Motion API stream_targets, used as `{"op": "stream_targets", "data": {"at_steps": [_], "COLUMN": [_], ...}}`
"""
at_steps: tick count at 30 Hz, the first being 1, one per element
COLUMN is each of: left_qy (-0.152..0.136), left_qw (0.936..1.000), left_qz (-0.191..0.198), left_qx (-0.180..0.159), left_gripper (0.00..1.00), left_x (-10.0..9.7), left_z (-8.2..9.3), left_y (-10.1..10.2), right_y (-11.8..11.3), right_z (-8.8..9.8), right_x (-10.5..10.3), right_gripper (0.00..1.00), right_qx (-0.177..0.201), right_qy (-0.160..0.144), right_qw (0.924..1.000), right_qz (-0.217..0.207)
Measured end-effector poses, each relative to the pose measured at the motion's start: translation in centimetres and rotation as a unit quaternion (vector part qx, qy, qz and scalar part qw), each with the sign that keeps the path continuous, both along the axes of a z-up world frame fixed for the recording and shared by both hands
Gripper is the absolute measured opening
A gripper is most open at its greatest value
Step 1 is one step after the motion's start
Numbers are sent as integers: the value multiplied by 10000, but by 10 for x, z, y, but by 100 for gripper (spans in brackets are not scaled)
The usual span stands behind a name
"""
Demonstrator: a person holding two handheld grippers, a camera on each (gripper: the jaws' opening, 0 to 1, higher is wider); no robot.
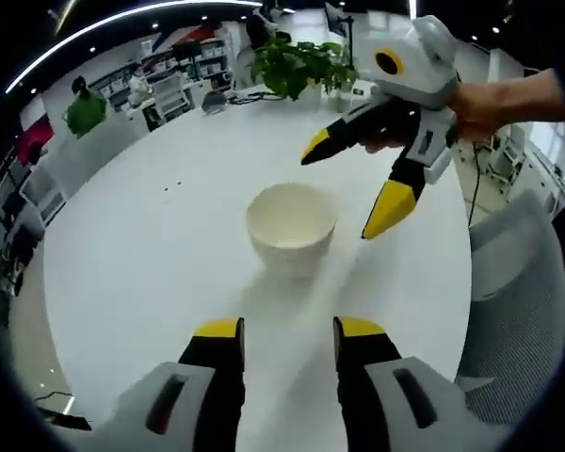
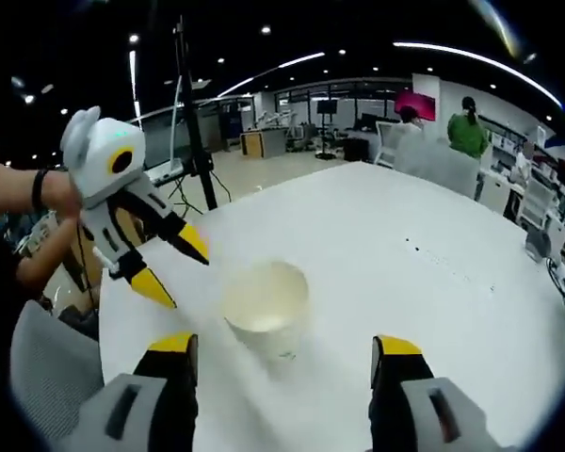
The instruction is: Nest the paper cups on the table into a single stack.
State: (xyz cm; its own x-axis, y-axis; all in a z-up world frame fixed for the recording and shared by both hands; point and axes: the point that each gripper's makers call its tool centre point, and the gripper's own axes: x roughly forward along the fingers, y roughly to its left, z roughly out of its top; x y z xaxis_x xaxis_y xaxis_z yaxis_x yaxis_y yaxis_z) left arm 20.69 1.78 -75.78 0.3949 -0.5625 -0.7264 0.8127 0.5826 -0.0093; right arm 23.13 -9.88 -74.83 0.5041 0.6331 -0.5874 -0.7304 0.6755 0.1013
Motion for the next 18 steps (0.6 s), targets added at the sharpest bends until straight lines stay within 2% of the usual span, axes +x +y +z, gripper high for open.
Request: {"op": "stream_targets", "data": {"at_steps": [3, 6, 8, 9, 14, 18], "left_qy": [33, 16, -6, -27, -90, -149], "left_qw": [9997, 9982, 9970, 9966, 9948, 9927], "left_qz": [230, 527, 676, 731, 894, 1042], "left_qx": [-58, -269, -364, -382, -470, -580], "left_gripper": [38, 39, 40, 41, 42, 42], "left_x": [-7, -17, -23, -27, -45, -49], "left_z": [-6, -2, -1, -1, 2, 3], "left_y": [9, 16, 21, 24, 28, 33], "right_y": [-3, -9, -9, -12, -22, -24], "right_z": [0, 0, 3, 2, 3, 3], "right_x": [-8, -13, -28, -26, -44, -57], "right_gripper": [76, 76, 75, 75, 75, 75], "right_qx": [38, 48, 145, 152, 204, 294], "right_qy": [-6, -46, -83, -81, -100, -125], "right_qw": [10000, 9998, 9995, 9994, 9983, 9971], "right_qz": [-88, -179, -285, -314, -533, -687]}}
